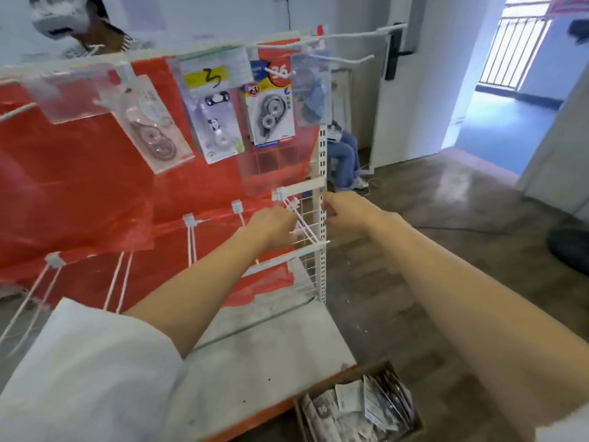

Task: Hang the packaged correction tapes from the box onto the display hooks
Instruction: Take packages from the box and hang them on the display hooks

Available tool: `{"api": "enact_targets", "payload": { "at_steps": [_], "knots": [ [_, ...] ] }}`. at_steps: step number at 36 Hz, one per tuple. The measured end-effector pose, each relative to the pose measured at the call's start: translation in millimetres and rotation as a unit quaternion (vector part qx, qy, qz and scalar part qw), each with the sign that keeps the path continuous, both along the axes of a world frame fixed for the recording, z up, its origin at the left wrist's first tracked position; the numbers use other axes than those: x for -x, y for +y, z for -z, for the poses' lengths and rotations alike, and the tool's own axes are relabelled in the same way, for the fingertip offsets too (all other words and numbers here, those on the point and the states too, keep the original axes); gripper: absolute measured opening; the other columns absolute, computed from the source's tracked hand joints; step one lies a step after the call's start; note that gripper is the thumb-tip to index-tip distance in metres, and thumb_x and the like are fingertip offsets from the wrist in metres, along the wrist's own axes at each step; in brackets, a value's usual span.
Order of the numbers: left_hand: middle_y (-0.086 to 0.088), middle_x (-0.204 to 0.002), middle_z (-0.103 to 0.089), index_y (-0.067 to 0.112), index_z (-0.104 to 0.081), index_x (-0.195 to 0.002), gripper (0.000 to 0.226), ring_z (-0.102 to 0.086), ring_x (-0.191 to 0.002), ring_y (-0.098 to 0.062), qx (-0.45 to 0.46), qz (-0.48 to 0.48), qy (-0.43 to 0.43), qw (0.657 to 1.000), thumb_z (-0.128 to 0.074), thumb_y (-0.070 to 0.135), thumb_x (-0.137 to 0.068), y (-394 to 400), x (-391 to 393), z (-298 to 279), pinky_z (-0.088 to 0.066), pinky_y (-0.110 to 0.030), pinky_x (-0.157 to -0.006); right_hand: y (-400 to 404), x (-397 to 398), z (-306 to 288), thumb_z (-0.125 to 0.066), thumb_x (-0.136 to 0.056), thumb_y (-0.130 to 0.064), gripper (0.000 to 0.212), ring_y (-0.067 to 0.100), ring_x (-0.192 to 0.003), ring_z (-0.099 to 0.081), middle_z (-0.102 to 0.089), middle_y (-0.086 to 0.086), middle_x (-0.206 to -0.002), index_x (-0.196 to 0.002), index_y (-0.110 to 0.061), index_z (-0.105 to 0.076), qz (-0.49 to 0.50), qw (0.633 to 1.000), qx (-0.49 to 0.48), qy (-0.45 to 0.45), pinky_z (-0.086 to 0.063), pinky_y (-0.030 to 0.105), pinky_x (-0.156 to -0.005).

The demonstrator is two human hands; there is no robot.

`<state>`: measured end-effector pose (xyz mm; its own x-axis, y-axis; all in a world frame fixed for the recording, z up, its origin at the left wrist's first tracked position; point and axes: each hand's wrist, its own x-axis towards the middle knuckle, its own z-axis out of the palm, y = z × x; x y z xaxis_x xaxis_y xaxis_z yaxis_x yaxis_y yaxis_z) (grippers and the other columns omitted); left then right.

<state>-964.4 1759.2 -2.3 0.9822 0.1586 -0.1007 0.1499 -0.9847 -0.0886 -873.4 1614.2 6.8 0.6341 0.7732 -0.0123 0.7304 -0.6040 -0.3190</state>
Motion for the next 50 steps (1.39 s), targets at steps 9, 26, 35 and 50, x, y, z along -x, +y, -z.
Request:
{"api": "enact_targets", "payload": {
  "at_steps": [9, 26, 35, 50],
  "knots": [
    [-0.015, -0.115, -0.062, 0.012, -0.060, -0.109, 0.027, -0.058, -0.108, -0.033, 0.020, 0.145, 0.111, 0.983, -0.053, 0.031, -0.091, -97.4, -37.8, 89.7, -0.049, -0.037, -0.084, -108.9, -7.0, 71.8, -0.059, -0.091, -0.021, 0.035, 0.034, -0.112, -0.055, -0.059, 0.017, -0.121, -0.120, -0.006, -0.049, 0.144, 0.986, 0.036, 0.079, -0.043, 0.036, -0.090],
    [-0.012, -0.123, -0.055, 0.011, -0.054, -0.122, 0.032, -0.053, -0.114, -0.032, 0.100, 0.142, 0.280, 0.944, -0.047, 0.022, -0.093, -123.3, -1.9, 278.7, -0.047, -0.040, -0.090, -157.1, 63.9, 301.3, -0.050, -0.096, -0.017, 0.037, 0.036, -0.119, -0.049, -0.045, 0.017, -0.131, -0.130, -0.005, -0.041, 0.263, 0.917, 0.100, 0.283, -0.041, 0.040, -0.093],
    [-0.014, -0.118, -0.059, 0.010, -0.058, -0.114, 0.027, -0.056, -0.109, -0.032, 0.123, 0.100, 0.352, 0.923, -0.046, 0.020, -0.092, -94.2, 21.1, 369.8, -0.044, -0.036, -0.080, -143.8, 97.5, 402.2, -0.050, -0.095, -0.016, 0.043, 0.035, -0.123, -0.046, -0.044, 0.017, -0.138, -0.135, -0.003, -0.039, 0.288, 0.870, 0.111, 0.384, -0.043, 0.039, -0.097],
    [-0.011, -0.120, -0.054, 0.012, -0.056, -0.117, 0.031, -0.056, -0.107, -0.031, 0.185, 0.057, 0.361, 0.912, -0.048, 0.024, -0.090, -54.8, 51.3, 552.3, -0.049, -0.041, -0.087, -96.8, 135.2, 590.8, -0.049, -0.098, -0.022, 0.041, 0.035, -0.121, -0.047, -0.045, 0.019, -0.135, -0.134, -0.006, -0.038, 0.316, 0.811, 0.124, 0.475, -0.041, 0.036, -0.093]
  ]
}}
